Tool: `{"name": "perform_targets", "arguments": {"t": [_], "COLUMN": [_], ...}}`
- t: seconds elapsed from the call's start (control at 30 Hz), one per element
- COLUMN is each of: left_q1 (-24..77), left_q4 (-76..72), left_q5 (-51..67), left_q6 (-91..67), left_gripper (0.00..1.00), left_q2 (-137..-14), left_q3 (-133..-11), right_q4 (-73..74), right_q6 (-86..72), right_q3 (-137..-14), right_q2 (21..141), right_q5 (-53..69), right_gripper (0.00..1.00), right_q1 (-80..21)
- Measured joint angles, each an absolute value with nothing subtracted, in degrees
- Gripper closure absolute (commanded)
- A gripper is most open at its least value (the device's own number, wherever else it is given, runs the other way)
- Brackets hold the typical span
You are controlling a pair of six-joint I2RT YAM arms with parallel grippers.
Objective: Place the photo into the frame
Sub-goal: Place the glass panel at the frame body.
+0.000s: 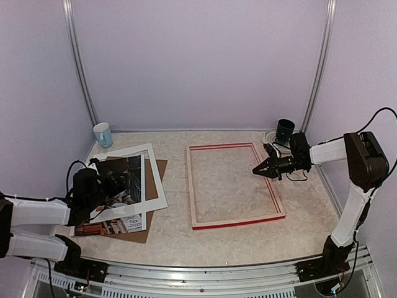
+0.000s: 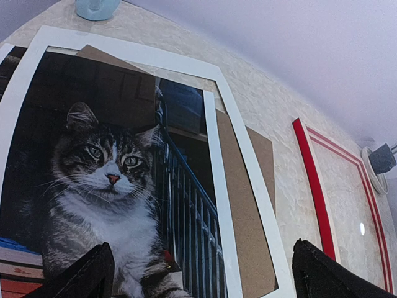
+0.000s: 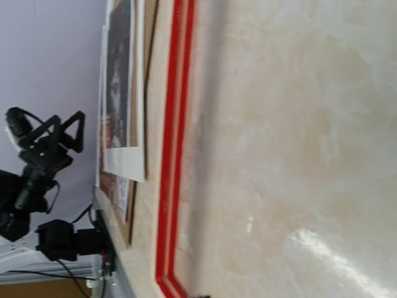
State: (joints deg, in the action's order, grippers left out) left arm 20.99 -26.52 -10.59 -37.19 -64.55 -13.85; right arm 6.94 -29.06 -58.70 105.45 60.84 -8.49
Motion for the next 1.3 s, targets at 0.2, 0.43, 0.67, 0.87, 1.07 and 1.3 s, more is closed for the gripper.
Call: {"name": "perform_targets", "arguments": {"t": [0.2,0.43,0.67,0.87,1.07,1.3], "left_q1": [21.0,21.0,21.0,21.0,21.0,21.0], "left_q4": [-26.5,-26.5,-26.5,-26.5,-26.5,-26.5], "left_q5": [-10.7,-10.8,-10.8,-10.8,-10.8,-10.8], "left_q6": [-37.2,-37.2,-37.2,-37.2,-37.2,-37.2], "left_gripper": [0.01,0.01,0.01,0.01,0.01,0.01], "left_q2": [-64.6,-64.6,-64.6,-64.6,-64.6,-64.6], "left_q3": [-13.8,-13.8,-13.8,-13.8,-13.8,-13.8], "right_q4": [3.3,-13.1,-21.3,-27.5,-36.1,-39.1], "right_q6": [-33.3,-45.9,-52.5,-57.6,-63.4,-64.4], "right_q3": [-58.9,-56.6,-56.5,-56.5,-56.9,-56.8], "right_q2": [105.1,101.3,100.3,100.3,100.3,100.2], "right_q5": [64.3,69.2,69.9,70.3,70.8,71.0], "right_gripper": [1.00,1.00,1.00,1.00,1.00,1.00], "right_q1": [-8.5,-8.5,-11.0,-14.8,-16.0,-18.1]}}
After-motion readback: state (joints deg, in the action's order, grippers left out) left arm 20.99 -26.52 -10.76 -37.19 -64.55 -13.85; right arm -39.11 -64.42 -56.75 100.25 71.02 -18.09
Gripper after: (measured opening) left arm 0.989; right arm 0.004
